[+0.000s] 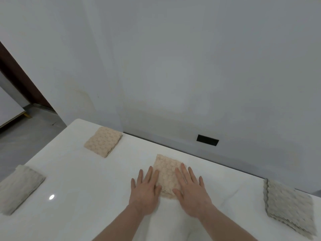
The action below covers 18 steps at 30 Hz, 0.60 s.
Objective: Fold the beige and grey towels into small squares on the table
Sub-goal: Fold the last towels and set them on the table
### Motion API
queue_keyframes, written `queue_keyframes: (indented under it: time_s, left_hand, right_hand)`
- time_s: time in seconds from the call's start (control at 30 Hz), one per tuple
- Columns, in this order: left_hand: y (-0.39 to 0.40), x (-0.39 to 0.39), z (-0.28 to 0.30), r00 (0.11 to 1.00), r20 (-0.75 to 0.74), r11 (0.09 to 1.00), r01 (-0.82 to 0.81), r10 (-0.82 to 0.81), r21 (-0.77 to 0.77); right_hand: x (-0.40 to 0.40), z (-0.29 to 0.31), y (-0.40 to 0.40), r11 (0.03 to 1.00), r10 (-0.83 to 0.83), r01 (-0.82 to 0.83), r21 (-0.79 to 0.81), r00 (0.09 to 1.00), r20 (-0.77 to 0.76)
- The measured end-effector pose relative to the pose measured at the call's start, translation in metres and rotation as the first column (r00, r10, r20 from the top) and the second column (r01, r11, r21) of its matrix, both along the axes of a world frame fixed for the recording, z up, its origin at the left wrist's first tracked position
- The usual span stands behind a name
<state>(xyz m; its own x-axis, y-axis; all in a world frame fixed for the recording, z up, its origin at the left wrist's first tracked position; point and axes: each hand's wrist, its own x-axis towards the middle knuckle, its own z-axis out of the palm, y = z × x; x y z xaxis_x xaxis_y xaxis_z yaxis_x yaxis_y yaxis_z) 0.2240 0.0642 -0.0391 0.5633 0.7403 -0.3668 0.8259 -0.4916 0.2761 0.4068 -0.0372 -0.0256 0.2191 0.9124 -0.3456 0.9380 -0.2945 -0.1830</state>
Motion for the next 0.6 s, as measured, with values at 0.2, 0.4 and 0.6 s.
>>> queue_keyframes:
  time_s: [0.2, 0.4, 0.6]
  left_hand:
    - [0.024, 0.022, -0.008, 0.966, -0.208, 0.984, 0.17, -0.157, 0.048]
    - [0.04, 0.038, -0.007, 0.95, -0.264, 0.981, 0.185, -0.166, 0.048]
    - [0.034, 0.039, -0.014, 0.967, -0.233, 0.993, 0.115, -0.107, 0.021]
  right_hand:
    - [0.001, -0.03, 0.011, 0.995, -0.079, 0.079, -0.063, 0.997, -0.002]
    - [0.008, -0.037, 0.026, 0.99, -0.121, 0.123, -0.074, 0.992, 0.036]
    - [0.015, -0.03, 0.038, 0.981, -0.146, 0.144, -0.13, 0.989, -0.005]
